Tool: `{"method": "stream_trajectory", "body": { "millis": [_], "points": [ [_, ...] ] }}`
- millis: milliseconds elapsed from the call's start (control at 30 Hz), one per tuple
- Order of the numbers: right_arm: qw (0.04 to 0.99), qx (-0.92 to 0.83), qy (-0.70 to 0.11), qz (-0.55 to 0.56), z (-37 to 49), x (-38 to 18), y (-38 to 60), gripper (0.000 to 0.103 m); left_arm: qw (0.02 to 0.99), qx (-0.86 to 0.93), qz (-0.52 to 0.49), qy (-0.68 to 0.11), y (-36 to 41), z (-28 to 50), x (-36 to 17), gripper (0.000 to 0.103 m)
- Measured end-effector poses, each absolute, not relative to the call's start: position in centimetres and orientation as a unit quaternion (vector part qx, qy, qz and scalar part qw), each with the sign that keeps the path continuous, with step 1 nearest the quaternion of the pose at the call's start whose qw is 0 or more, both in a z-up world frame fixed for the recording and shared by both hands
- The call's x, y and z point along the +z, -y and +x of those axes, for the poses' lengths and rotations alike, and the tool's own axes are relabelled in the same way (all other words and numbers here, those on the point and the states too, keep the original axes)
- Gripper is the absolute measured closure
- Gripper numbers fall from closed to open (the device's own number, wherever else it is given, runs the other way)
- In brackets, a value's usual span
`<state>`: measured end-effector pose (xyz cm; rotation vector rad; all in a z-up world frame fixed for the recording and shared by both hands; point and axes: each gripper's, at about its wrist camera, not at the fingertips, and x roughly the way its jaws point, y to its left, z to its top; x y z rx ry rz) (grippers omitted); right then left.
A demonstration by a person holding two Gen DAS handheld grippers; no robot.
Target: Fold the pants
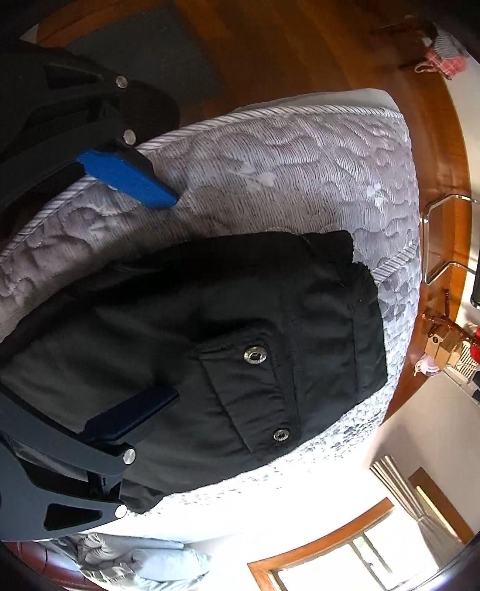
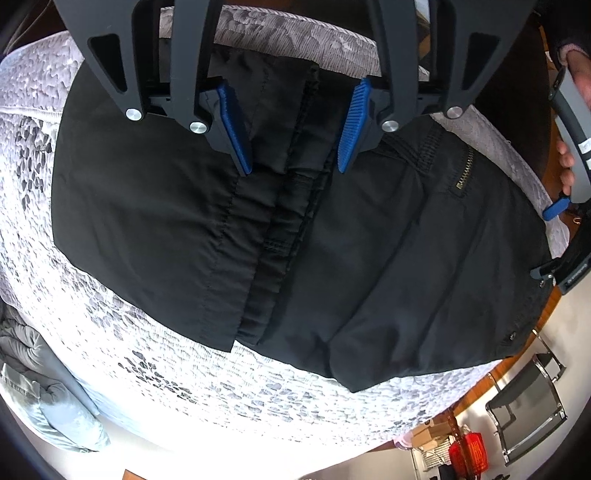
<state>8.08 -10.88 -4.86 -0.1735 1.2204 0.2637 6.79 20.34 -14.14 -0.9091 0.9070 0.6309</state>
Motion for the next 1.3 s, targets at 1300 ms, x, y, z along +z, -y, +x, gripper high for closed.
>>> {"method": "stream_trajectory", "body": {
  "millis": [1300],
  "points": [
    [0.808,0.146,-0.567,-0.067,8.2,-5.4,11.8,0.047,0.719,0.158,-0.508,-0.447,-23.0,13.9,-16.7,0.004]
  ]
}}
